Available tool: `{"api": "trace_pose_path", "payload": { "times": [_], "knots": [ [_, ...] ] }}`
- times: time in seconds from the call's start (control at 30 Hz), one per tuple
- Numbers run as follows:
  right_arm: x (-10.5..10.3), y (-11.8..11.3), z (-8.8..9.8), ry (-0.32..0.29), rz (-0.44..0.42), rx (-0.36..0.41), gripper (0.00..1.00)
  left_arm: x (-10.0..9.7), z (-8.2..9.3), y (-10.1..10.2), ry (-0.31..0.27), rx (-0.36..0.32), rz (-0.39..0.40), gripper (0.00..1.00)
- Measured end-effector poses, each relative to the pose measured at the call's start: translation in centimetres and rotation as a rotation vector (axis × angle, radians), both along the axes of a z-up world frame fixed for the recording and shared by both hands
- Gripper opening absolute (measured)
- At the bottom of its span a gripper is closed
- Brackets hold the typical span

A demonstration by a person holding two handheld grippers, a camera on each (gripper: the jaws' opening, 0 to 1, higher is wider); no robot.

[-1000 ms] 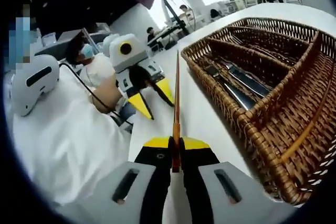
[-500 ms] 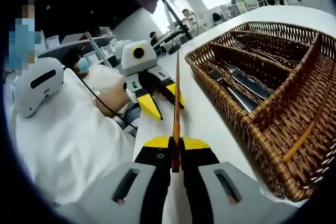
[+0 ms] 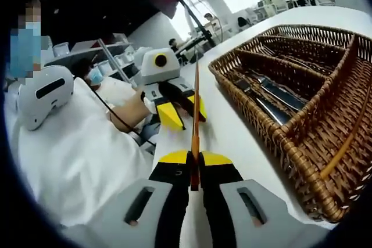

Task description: Arrange the knives, forks, and spoons in their matching storage slots by inserting each utensil handle-first until every utensil is classified and aligned in the correct compartment

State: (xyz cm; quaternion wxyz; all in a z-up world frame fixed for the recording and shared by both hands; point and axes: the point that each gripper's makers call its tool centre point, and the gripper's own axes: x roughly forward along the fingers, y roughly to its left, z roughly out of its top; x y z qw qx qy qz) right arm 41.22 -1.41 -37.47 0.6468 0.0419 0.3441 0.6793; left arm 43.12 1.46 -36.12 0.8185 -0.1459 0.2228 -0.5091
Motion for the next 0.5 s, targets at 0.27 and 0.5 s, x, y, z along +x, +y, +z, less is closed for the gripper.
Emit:
{"api": "trace_pose_path", "payload": {
  "times": [0.27, 0.5],
  "knots": [
    [-0.13, 0.05, 0.08, 0.009, -0.007, 0.022, 0.05, -0.01, 0.15, -0.1, 0.028, -0.038, 0.005, 0.14],
    [-0.26, 0.1, 0.36, 0.01, -0.011, 0.042, 0.05, -0.07, 0.35, -0.42, 0.062, -0.092, 0.008, 0.13]
  ]
}}
